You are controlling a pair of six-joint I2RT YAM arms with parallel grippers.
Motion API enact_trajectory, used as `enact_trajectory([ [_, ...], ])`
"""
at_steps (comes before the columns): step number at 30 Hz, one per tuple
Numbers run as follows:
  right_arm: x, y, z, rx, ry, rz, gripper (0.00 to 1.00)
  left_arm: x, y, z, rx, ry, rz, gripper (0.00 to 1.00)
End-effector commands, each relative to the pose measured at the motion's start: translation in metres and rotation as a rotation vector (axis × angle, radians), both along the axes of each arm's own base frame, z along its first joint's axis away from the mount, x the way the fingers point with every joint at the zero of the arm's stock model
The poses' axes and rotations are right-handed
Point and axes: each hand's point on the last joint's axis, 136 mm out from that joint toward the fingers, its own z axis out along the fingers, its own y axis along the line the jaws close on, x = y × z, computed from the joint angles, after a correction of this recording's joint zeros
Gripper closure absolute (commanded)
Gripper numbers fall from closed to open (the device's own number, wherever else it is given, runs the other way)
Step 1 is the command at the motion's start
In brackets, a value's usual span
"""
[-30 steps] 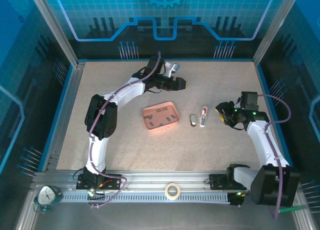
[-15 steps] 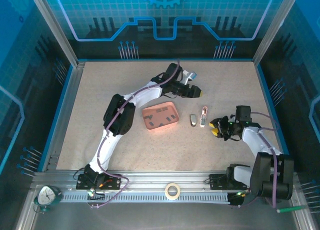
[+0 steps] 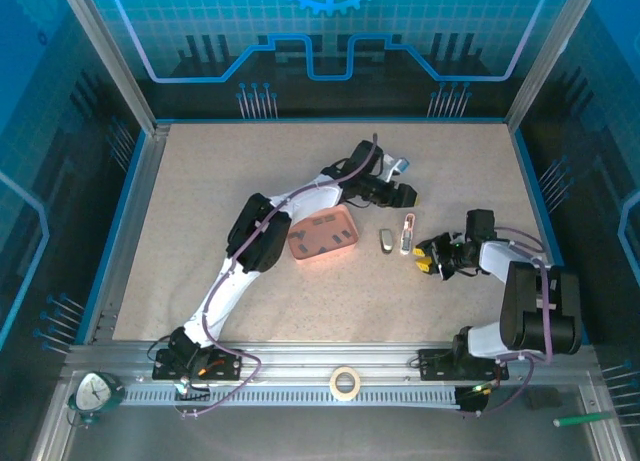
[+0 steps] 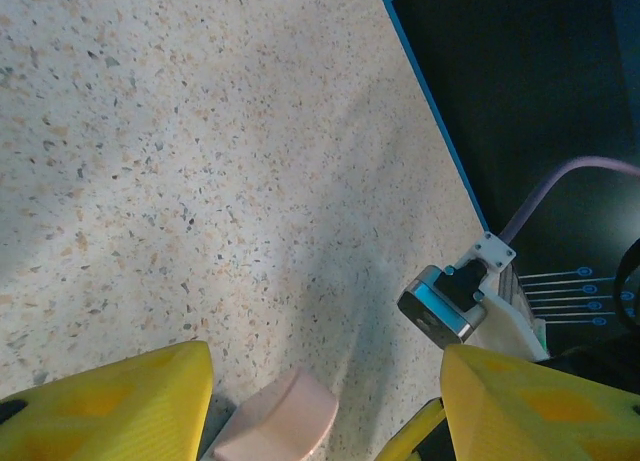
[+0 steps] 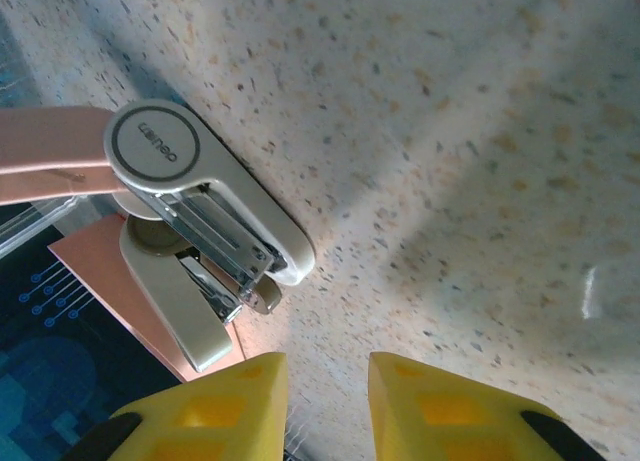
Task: Load the staples into the stapler
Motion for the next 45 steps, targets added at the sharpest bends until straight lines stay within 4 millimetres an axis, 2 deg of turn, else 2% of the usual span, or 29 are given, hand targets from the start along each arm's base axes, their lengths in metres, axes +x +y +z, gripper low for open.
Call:
enact_trajectory([
  [1, 0.011, -0.001, 0.005, 0.015, -0.018, 0.033, 0.72, 0.004, -0.013, 0.000, -0.022, -0.031, 0.008, 0.37],
  [9, 0.009, -0.001, -0.001, 0.008, 0.009, 0.071, 0.74, 0.004, -0.023, -0.012, -0.035, -0.018, -0.003, 0.38],
  [20, 0.006, 0.002, -0.005, 0.016, 0.017, 0.122, 0.74, -0.012, -0.034, 0.005, -0.098, -0.055, -0.070, 0.42],
  [34, 0.012, -0.003, -0.006, -0.023, 0.018, 0.136, 0.75, -0.035, -0.027, 0.017, -0.111, -0.048, -0.146, 0.46],
  [45, 0.015, -0.009, -0.008, -0.058, 0.014, 0.137, 0.75, -0.051, -0.022, 0.035, -0.136, -0.085, -0.194, 0.46],
])
